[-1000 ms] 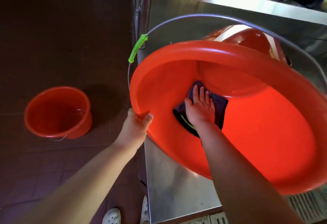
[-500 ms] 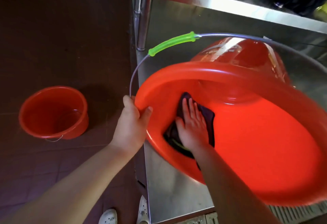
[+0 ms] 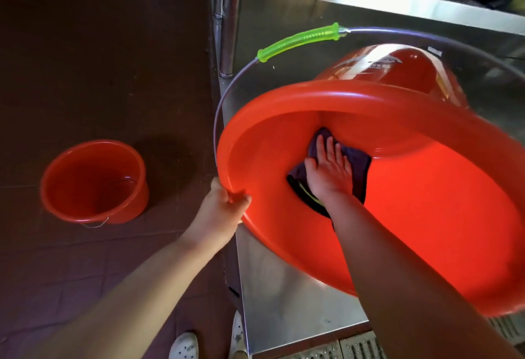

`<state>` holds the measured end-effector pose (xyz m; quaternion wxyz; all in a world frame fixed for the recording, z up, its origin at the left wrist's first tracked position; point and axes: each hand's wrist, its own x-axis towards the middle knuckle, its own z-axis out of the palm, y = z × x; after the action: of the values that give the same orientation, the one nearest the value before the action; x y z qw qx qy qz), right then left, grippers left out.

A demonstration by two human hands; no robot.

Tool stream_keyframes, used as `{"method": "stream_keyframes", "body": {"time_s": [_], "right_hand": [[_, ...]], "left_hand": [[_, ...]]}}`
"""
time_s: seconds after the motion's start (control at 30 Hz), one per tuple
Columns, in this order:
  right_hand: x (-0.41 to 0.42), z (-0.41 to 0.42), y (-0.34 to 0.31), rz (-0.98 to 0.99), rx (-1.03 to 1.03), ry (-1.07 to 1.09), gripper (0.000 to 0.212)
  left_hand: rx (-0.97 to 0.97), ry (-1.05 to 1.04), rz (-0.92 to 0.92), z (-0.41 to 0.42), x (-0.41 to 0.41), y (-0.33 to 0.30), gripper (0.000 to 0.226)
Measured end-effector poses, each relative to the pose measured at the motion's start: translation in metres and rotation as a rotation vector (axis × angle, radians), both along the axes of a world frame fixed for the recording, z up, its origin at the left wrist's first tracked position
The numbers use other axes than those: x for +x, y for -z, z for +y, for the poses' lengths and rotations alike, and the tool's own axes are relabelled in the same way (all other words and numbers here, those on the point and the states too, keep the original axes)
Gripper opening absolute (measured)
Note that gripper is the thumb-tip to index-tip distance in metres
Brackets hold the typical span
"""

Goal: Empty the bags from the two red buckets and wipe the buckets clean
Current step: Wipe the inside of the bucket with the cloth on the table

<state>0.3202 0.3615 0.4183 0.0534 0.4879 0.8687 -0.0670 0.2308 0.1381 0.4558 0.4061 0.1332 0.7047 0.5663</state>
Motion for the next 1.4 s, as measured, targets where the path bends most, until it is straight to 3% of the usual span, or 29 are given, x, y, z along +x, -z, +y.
{"method": "stream_keyframes", "body": {"time_s": [0.33, 0.47, 0.8, 0.87, 1.0, 1.27, 1.4], "right_hand": [[0.045, -0.148, -0.011, 0.138, -0.041, -0.345, 0.072], [0.043, -0.124, -0.014, 0.173, -0.021, -0.321, 0.073], [0.019, -0.003, -0.002, -0.002, -0.013, -0.083, 0.065], [0.017, 0.001, 0.001, -0.006, -0.011, -0.06, 0.064], [0.014, -0.01, -0.002, -0.006, -0.021, -0.04, 0.064], [0.045, -0.136, -0.011, 0.155, -0.03, -0.281, 0.07], [0.052, -0.142, -0.012, 0.211, -0.077, -0.35, 0.069]], "left_hand": [[0.033, -0.065, 0.218, 0.0, 0.007, 0.002, 0.032], [0.046, -0.027, 0.309, -0.001, 0.005, -0.009, 0.024], [0.08, -0.088, 0.51, -0.009, -0.004, -0.029, 0.017], [0.022, -0.05, 0.437, -0.012, -0.003, -0.014, 0.017], [-0.054, 0.052, 0.118, -0.014, 0.012, 0.011, 0.022], [-0.012, -0.073, 0.146, -0.014, 0.024, 0.01, 0.029], [0.004, -0.037, 0.174, -0.016, 0.019, -0.004, 0.027]]}}
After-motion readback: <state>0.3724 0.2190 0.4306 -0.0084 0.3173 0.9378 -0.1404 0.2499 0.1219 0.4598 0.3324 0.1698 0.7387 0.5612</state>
